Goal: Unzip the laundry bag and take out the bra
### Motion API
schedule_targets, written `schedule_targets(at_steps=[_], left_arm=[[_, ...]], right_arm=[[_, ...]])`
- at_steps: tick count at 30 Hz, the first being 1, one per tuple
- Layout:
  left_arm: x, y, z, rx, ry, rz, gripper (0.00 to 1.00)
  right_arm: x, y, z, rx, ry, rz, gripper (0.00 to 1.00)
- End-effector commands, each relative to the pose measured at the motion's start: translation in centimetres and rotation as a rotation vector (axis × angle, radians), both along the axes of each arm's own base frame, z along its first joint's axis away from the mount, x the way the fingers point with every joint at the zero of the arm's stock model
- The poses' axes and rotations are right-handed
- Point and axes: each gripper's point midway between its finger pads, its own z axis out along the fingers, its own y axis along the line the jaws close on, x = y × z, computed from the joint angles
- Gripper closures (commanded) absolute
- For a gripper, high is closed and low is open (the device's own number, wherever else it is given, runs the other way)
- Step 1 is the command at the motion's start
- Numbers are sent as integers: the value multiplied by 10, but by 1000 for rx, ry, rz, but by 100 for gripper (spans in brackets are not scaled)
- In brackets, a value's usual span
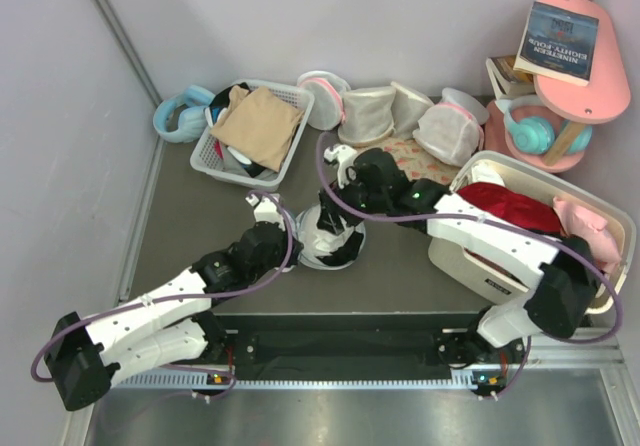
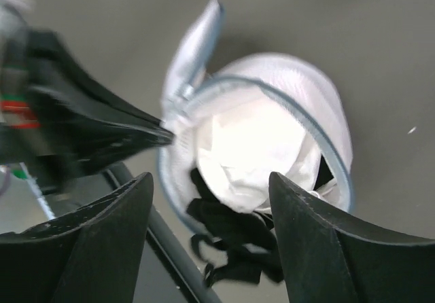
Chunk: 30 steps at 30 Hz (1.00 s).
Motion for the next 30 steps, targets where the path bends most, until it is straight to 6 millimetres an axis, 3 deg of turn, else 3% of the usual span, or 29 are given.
schedule_targets(at_steps=[1, 5, 10, 17, 20, 21, 23, 24, 27, 30], left_arm=[[4, -11, 20, -112, -21, 22, 100], [5, -13, 24, -127, -24, 24, 100], [5, -16, 23, -127, -18, 20, 100], [8, -20, 29, -156, -28, 20, 100], [8, -19, 27, -152, -24, 28, 100], [8, -18, 26, -152, -20, 37, 100], [7, -15, 22, -147, -11, 45, 100], [7, -14, 21, -145, -8, 55, 100], [7, -6, 17, -130, -4, 92, 100], [8, 1, 16, -119, -7, 118, 100]], right_arm=[[17, 14, -27, -22, -37, 25, 29], [25, 20, -52, -67, -38, 26, 27], [33, 23, -68, -138, -71, -5, 23], [25, 35, -102, -223, -66, -5, 23], [29, 33, -100, -244, -76, -40, 39], [30, 33, -95, -238, -78, -52, 55], [34, 29, -82, -221, -102, -77, 73], [34, 30, -76, -210, -105, -79, 87], [32, 32, -49, -154, -120, -73, 100], [25, 32, -17, -99, -129, -54, 100]])
